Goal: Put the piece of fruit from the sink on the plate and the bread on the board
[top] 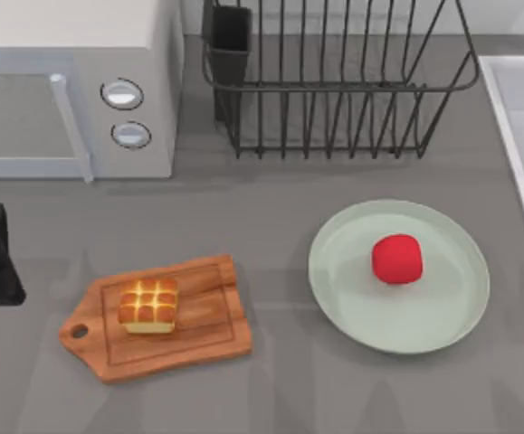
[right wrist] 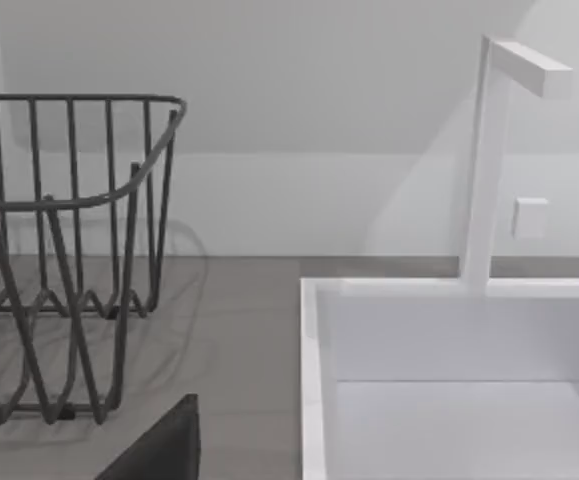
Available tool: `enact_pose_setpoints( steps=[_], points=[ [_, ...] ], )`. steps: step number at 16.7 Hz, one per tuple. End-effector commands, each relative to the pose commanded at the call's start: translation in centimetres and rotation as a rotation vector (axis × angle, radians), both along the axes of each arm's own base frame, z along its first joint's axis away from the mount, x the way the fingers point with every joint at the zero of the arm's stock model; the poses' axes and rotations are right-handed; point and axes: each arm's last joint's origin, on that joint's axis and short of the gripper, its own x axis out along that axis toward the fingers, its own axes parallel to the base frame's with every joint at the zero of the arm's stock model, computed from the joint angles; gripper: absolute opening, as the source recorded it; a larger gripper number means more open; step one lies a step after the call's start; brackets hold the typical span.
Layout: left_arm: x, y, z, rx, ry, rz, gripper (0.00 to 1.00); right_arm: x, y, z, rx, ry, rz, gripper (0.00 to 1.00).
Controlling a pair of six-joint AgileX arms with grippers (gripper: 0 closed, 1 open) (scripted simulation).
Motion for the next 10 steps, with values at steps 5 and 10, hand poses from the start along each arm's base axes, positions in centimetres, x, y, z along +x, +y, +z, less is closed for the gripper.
enact_pose_setpoints(
  steps=[5, 10],
  points=[
    [-2.0, 0.9, -3.5, 0.076, -0.218, 0.050, 1.00, 0.0, 0.0, 0.0, 0.000, 0.000, 0.000, 1.00],
    [-2.2, 1.1, -4.7, 0.099, -0.274, 0.068, 1.00, 0.0, 0.0, 0.0, 0.000, 0.000, 0.000, 1.00]
  ],
)
